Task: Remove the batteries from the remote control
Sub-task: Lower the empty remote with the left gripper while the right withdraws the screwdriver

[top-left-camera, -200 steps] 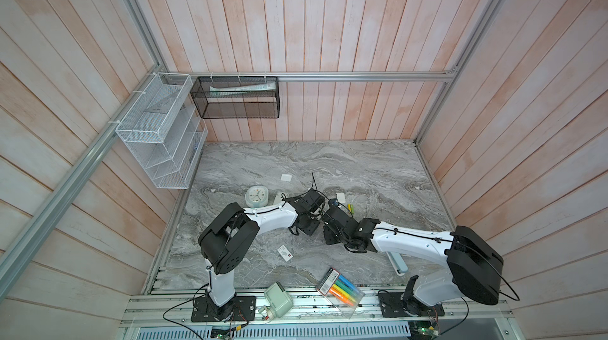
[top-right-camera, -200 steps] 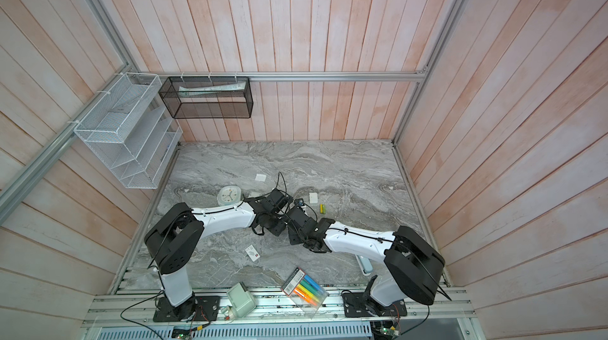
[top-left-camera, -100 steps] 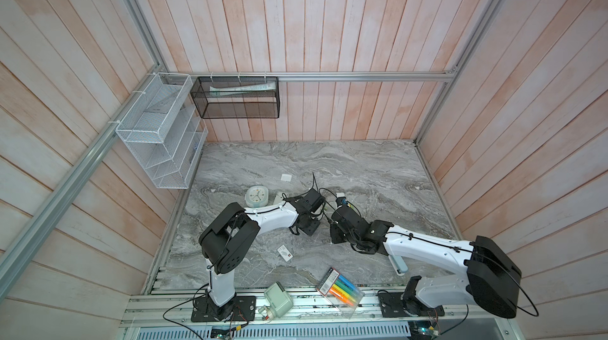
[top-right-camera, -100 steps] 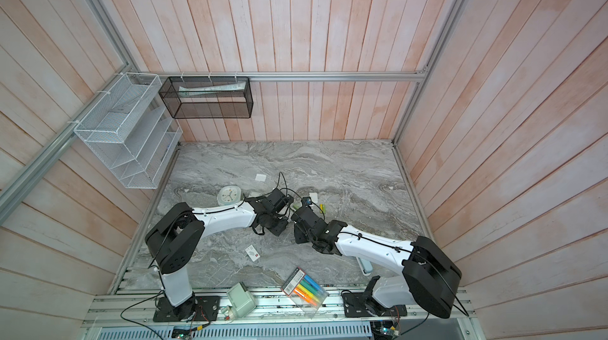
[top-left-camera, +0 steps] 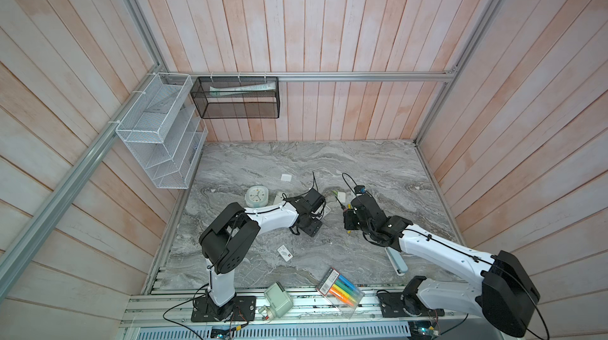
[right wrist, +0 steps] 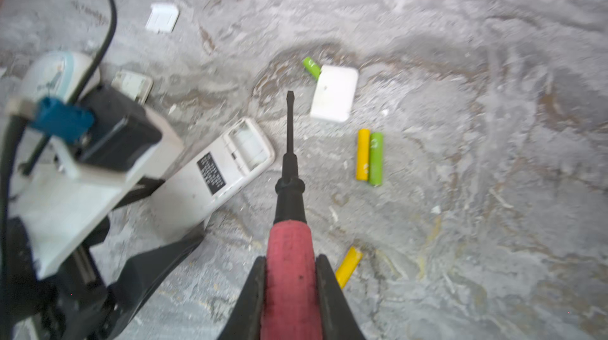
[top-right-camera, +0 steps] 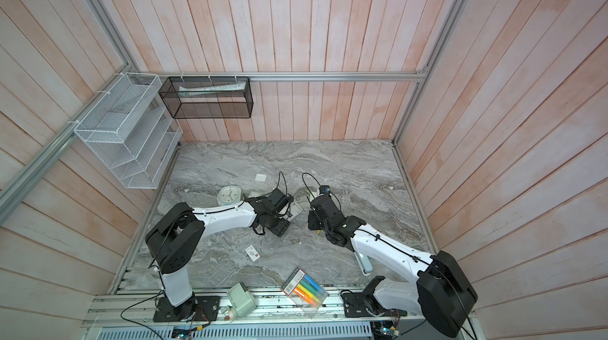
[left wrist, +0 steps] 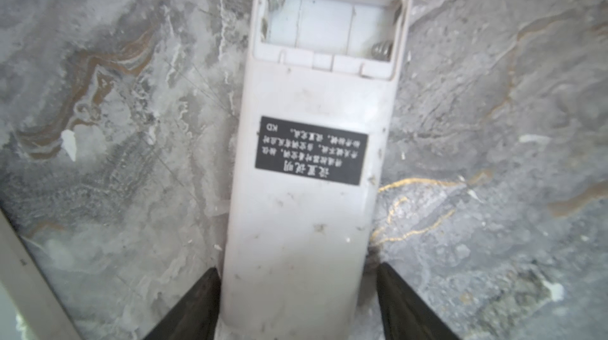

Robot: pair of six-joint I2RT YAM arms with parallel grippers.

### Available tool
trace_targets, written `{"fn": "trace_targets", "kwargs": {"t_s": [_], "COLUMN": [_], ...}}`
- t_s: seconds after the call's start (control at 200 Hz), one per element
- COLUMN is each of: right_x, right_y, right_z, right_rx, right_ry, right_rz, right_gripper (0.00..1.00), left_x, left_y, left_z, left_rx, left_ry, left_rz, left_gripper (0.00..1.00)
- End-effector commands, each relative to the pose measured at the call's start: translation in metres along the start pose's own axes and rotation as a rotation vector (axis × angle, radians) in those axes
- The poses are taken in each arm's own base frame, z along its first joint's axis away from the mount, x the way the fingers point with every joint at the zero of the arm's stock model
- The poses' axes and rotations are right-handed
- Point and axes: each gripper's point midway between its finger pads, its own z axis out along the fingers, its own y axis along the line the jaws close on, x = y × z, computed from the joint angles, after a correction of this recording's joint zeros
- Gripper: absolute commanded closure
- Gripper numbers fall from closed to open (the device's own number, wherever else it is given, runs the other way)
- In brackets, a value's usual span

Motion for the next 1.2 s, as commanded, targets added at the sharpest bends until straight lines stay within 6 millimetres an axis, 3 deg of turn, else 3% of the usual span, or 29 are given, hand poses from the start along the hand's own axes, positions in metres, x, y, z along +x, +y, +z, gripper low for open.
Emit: {"fn": "trace_targets", "kwargs": {"t_s": [0.0, 0.235, 0.495, 0.7, 0.885, 1.005, 1.195], "right_x": [-0.026, -0.04, -0.019, 0.01, 0.049, 0.068, 0.073], "right_y": [-0.01, -0.043, -0.091, -0.1, -0.104, -0.108, -0.114], "right_z": [-0.001, 0.011, 0.031, 0.046, 0.057, 0.061, 0.062], "right_rx": [0.006, 0.063, 0.135, 0.159, 0.155, 0.16, 0.195], "right_ry": [-0.07, -0.087, -0.036, 0.071, 0.176, 0.218, 0.233], "right_rz": [-0.029, 0.0, 0.086, 0.127, 0.186, 0.214, 0.211], "right_gripper": [1.0, 1.0, 1.0, 1.0, 1.0, 0.95, 0.84], "left_x": [0.072, 0.058, 0.045, 0.031, 0.017, 0.008, -0.01], "left_y": [0.005, 0.007, 0.007, 0.007, 0.008, 0.009, 0.012], "left_z": [0.026, 0.024, 0.015, 0.003, -0.01, -0.02, -0.038], "left_rx": [-0.022, -0.025, -0.019, -0.006, 0.023, 0.047, 0.065], "left_ry": [0.237, 0.207, 0.172, 0.127, 0.068, 0.025, -0.061], "left_rz": [0.029, 0.021, 0.014, 0.003, -0.015, -0.025, -0.045], "left_gripper": [0.14, 0.08, 0.0, 0.0, 0.0, 0.0, 0.0]}}
